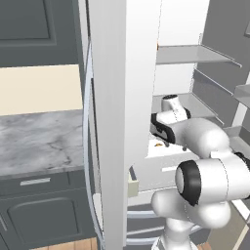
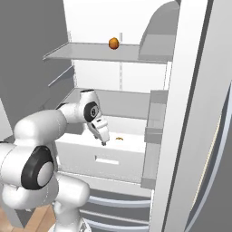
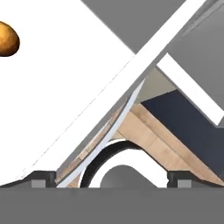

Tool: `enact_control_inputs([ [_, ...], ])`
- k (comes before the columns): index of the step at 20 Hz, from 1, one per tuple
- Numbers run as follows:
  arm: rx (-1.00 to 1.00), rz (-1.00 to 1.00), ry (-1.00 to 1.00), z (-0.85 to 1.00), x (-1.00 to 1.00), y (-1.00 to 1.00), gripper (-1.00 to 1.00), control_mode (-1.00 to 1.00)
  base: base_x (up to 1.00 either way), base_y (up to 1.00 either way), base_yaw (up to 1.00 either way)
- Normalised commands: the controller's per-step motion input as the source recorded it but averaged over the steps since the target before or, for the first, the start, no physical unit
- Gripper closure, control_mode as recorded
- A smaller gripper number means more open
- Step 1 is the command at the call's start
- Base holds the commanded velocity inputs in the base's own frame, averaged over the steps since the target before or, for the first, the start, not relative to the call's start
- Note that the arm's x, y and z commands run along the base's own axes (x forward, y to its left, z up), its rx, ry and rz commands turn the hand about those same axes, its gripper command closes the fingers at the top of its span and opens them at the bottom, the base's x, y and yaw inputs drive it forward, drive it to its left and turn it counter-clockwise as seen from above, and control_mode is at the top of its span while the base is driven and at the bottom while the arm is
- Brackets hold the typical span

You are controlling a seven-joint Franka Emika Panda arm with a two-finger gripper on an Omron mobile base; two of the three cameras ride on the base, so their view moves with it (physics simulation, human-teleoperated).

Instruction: Fully open the fridge drawer.

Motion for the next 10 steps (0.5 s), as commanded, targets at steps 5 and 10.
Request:
enact_control_inputs([
  [5,0.0,-0.21,0.2,-0.3,-1.0,-0.54,-1.0,-1.0,0.0,0.0,0.0],
  [10,0.0,-0.2,0.1,-0.38,-1.0,-0.59,-1.0,-1.0,0.0,0.0,0.0],
])
